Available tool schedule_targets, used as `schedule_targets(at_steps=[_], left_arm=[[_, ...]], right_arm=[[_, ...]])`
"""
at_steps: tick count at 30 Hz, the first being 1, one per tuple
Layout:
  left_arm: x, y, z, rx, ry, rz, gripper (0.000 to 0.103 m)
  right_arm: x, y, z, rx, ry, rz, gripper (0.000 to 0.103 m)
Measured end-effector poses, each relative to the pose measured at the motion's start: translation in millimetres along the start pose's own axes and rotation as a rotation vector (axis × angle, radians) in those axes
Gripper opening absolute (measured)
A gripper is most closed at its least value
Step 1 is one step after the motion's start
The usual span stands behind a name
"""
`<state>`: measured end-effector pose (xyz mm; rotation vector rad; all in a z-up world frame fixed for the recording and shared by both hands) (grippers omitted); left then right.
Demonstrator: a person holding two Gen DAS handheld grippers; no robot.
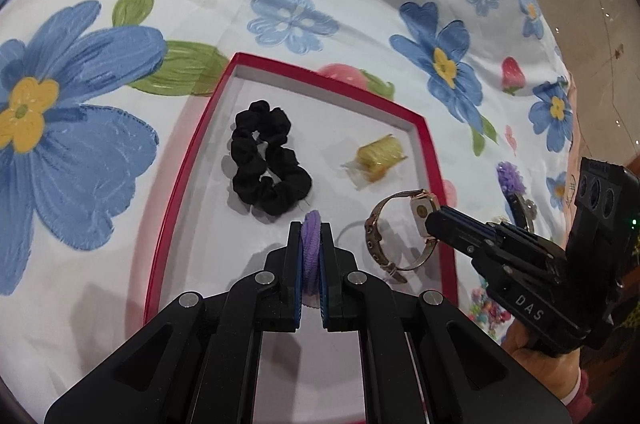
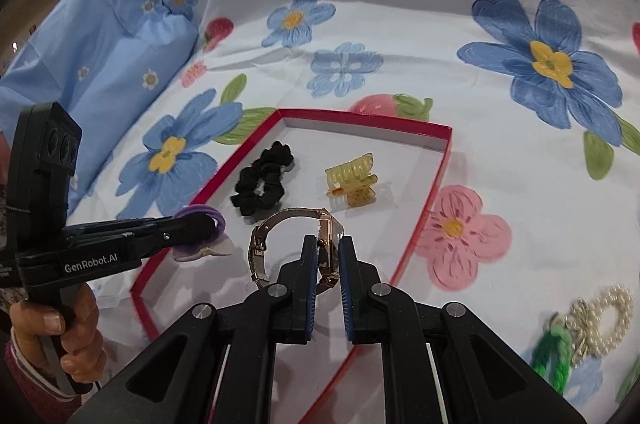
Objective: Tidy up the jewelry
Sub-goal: 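Lower the hair tie and watch into the tray and open both tools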
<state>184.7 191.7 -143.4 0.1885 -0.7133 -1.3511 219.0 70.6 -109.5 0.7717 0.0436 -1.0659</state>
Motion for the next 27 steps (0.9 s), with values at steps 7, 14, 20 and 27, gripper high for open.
schedule_targets(at_steps=[7,14,20,27], left_arm=[[-10,-2,-23,-0.052,0.017,0.016,0.005],[-15,-4,-27,-0.063,0.034,0.016,0.007],[-15,-3,-26,-0.062,0.068,0.0,0.027],[-12,-4,-14,-0.043,0.079,0.01,0.039]], right_arm=[[1,2,-29,-0.059,-0.052,0.052,0.01],[5,4,-38,-0.078,-0.066,0.064,0.01],[5,4,-37,-0.078,-0.051,0.05,0.015],[4,9,-24,-0.045,-0.025,0.022,0.015]])
Point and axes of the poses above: each gripper's, at about its wrist camera, not at the fingertips, and z roughly against the way its jaws point, x to its right, y to its top, the point moved 8 cm from there along -z, roughly the way its jaws point, and after that the axes turned 10 degrees about -z, right-handed, at the moved point
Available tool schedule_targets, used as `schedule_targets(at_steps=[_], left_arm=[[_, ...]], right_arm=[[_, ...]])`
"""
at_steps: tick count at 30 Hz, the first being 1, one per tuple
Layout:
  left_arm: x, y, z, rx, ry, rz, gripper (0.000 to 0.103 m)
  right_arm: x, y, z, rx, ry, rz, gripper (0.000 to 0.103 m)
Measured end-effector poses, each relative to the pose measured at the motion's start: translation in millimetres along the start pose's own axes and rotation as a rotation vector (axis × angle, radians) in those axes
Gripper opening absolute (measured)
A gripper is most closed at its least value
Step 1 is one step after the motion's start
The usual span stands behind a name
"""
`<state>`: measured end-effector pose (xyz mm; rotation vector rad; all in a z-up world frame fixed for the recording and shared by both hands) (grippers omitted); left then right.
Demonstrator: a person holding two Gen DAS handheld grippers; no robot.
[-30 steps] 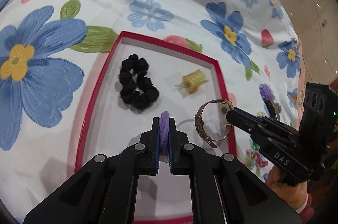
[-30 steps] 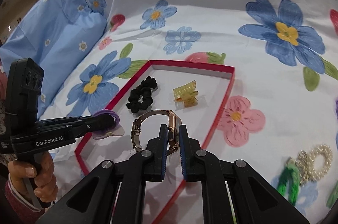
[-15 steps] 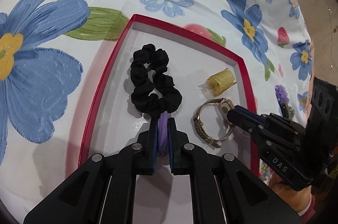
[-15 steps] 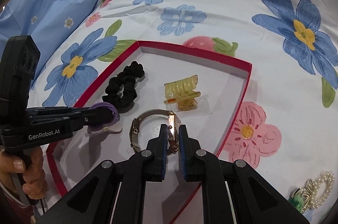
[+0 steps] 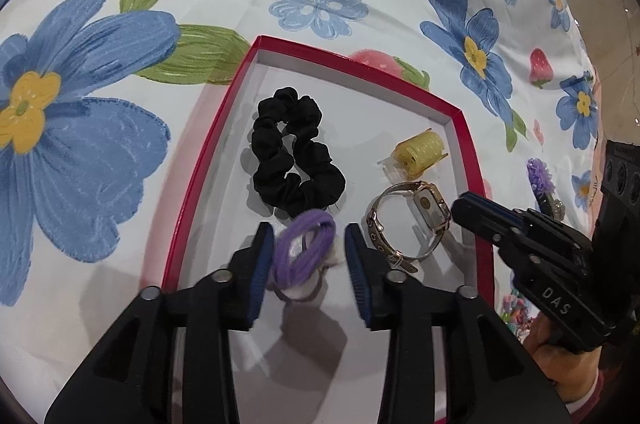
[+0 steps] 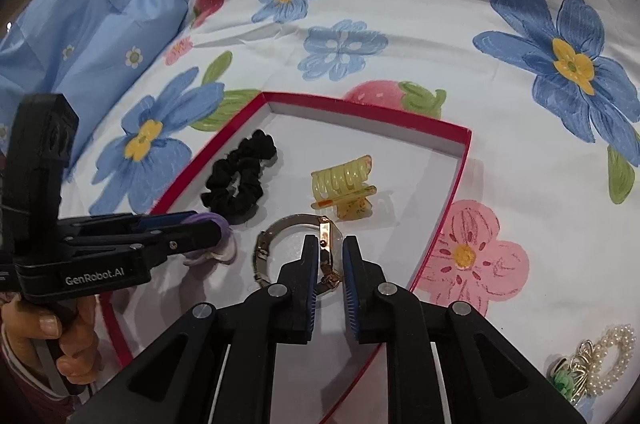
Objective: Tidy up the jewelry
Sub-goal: 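Lower the hair tie and watch into the tray and open both tools, then grasp the green braided band with the left tool while the right tool grasps the light-green hair tie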
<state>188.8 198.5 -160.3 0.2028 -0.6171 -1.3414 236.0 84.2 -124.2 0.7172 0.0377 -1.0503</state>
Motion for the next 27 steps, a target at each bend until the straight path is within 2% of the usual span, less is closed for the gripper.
schedule_targets(at_steps=[1,4,6,14,17,25,27], left_arm=[[0,0,3,0.007,0.003,0.003,0.042],[3,-1,14,0.029,0.002,0.011,0.042],[7,-3,22,0.045,-0.008,0.018,0.042],[39,-15,44,0.074,-0.047,0.007,0.043],[53,-20,50,0.078,-0.057,-0.001,0.051],[99,-37,60,0.072,-0.096,-0.062,0.051],[112,-44,58,0.056,-0.112,-0.081,0.051]], right_arm=[[0,0,5,0.009,0.006,-0.006,0.016],[1,0,18,0.03,0.024,-0.03,0.016],[3,-3,28,0.043,0.036,-0.044,0.021],[22,-28,69,0.081,0.059,-0.121,0.03],[36,-40,87,0.1,0.055,-0.15,0.033],[78,-72,132,0.149,0.018,-0.223,0.039],[91,-80,142,0.159,0.003,-0.246,0.046]])
Point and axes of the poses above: each gripper's, at about its wrist camera, not at the fingertips, and z roughly against the way its jaws point, x to its right, y to its top, the point moved 8 cm from there along -z, roughly the way its jaws point, and after that the axes turned 10 degrees about -z, right-handed, at the moved point
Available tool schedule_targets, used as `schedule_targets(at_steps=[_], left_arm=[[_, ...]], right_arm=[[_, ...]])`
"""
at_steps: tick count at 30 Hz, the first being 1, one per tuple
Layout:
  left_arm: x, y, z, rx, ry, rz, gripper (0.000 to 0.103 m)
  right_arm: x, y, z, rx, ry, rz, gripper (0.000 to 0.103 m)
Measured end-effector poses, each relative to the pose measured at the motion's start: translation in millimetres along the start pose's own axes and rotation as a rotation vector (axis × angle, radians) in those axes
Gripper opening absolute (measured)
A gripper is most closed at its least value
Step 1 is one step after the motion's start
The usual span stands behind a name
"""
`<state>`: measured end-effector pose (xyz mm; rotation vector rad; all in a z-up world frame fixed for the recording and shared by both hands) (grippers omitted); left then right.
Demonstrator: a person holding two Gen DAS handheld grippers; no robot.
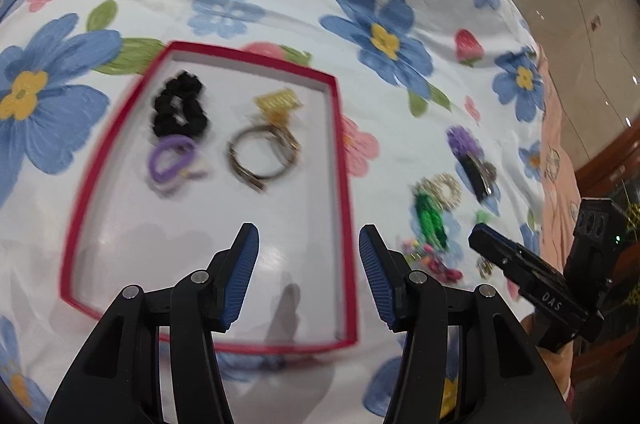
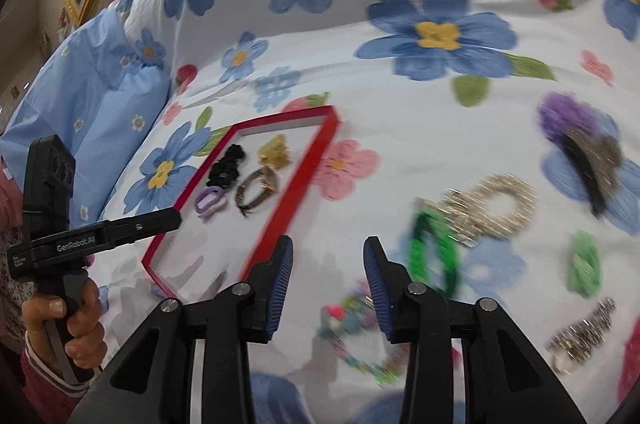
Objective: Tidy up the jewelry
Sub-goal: 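Grasp the green braided band with the left tool while the right tool grasps the light-green hair tie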
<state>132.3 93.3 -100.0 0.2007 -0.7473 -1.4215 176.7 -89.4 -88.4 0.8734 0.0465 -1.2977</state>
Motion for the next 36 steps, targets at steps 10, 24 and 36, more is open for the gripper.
schedule_targets(at_steps=[10,24,36], left_arm=[[53,-17,-15,-0.049,-0.035,-0.08,0.063],[94,-17,-34,-0.087,-0.057,-0.151,0.069],[118,-2,-61,-0.104,-0.079,-0.186,0.069]], right_arm=[[66,-13,46,0.056,-0.064,-0.115,0.059],[116,-24,73,0.09,-0.111,-0.19,0.059],[137,-14,72,0.096,-0.133,-0.193,0.059]])
Point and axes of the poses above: each gripper's, at about its wrist camera, not at the fingertips, and z roughly against the way its jaws point, x to its right, y to its top, the point moved 8 cm from there along -z, roughly the way its jaws point, and after that the axes turned 10 degrees about -z, right-handed, at the moved point
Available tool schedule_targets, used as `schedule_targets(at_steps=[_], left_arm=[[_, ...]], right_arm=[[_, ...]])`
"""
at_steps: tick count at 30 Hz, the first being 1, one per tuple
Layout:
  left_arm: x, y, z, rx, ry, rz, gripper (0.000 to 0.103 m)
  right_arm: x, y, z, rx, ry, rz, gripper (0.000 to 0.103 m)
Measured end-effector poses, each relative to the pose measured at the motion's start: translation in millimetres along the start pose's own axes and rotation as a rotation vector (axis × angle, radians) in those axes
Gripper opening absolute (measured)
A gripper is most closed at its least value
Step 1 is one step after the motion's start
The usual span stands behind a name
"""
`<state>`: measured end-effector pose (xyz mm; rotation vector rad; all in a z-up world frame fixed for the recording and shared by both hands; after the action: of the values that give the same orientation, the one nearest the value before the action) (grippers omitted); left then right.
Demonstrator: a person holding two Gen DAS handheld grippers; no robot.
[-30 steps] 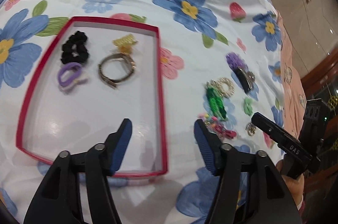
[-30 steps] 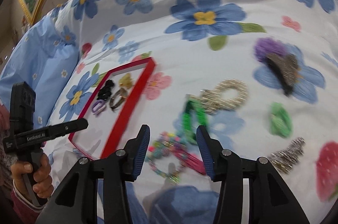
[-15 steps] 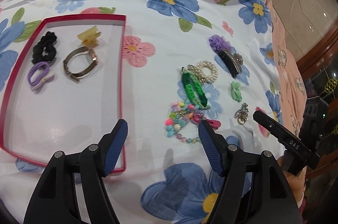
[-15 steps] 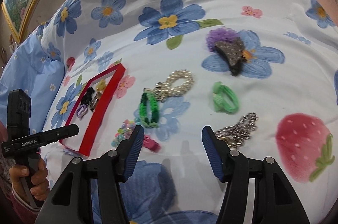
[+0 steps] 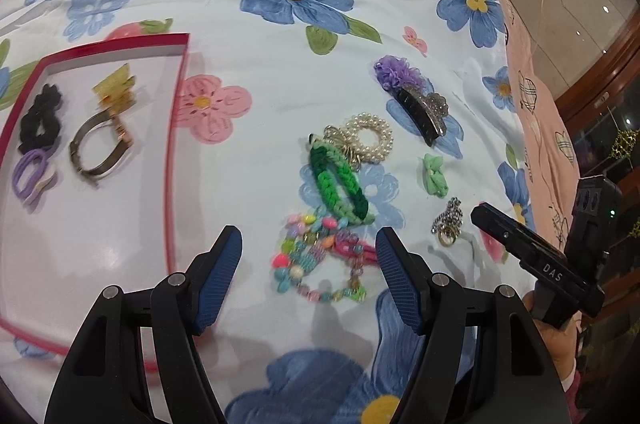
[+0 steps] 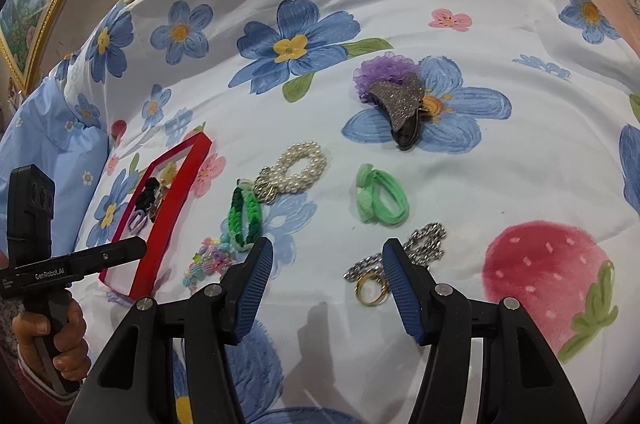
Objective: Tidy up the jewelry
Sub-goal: 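Grasp the green braided band with the left tool while the right tool grasps the light-green hair tie, then carry both bands into the tray and open both tools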
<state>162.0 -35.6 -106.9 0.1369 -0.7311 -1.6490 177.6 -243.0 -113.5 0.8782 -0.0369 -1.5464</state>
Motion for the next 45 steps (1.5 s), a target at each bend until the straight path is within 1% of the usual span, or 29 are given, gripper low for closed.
schedule_targets(at_steps=[3,7,12,15,16,17,18,20,21,22,23,24,25,27,29,36,41,45], left_arm=[[4,6,-14,-0.011,-0.01,-0.002,0.069],[10,13,-35,-0.032,-0.004,-0.034,0.069],[12,22,-60,-0.061,-0.001,-0.047,0.069],[11,25,-75,-0.084,0.012,-0.057,0.068],[10,25,-79,-0.09,0.018,-0.061,0.064],[10,24,-83,-0.098,0.021,-0.066,0.054],[9,24,-87,-0.106,0.021,-0.069,0.049],[9,25,-90,-0.102,0.028,-0.083,0.041],[11,25,-90,-0.098,0.021,-0.094,0.037],[13,26,-91,-0.1,0.013,-0.101,0.025],[13,25,-92,-0.104,0.009,-0.104,0.013],[13,25,-94,-0.106,0.007,-0.104,0.013],[13,25,-93,-0.099,0.001,-0.103,0.012],[13,26,-91,-0.089,-0.009,-0.1,0.011],[13,27,-87,-0.075,-0.018,-0.094,0.01],[11,31,-62,-0.017,-0.066,-0.052,0.009],[6,33,-39,0.024,-0.075,-0.031,0.009],[-6,28,-17,0.056,-0.068,-0.004,0.009]], right_arm=[[3,5,-3,-0.001,-0.009,0.012,0.059],[8,14,-10,-0.005,-0.02,0.026,0.059],[14,21,-26,-0.033,-0.037,0.036,0.059],[17,23,-38,-0.053,-0.058,0.049,0.059],[20,24,-42,-0.061,-0.066,0.046,0.058],[23,24,-46,-0.066,-0.07,0.042,0.058],[24,24,-48,-0.071,-0.075,0.04,0.058],[31,22,-56,-0.089,-0.095,0.03,0.058],[33,22,-58,-0.093,-0.095,0.025,0.055],[35,21,-60,-0.091,-0.1,0.021,0.051],[36,21,-60,-0.086,-0.107,0.021,0.042],[36,22,-61,-0.084,-0.104,0.021,0.033],[35,22,-61,-0.083,-0.097,0.019,0.03],[34,21,-61,-0.08,-0.096,0.026,0.02],[30,21,-61,-0.078,-0.092,0.038,0.017],[13,22,-50,-0.05,-0.062,0.051,0.014],[-13,21,-40,-0.033,-0.014,0.071,0.014],[-38,17,-37,-0.035,0.031,0.091,0.014]])
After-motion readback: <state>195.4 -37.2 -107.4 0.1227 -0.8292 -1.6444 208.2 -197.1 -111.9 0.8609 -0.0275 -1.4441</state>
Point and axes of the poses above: each gripper's, at about its wrist camera, not at the fingertips, and z roughly against the way its jaws point, x to its right, y to its top, the point moved 8 cm from there along -z, roughly the way its jaws point, and after that the axes turned 10 degrees about -z, right-handed, at the moved point
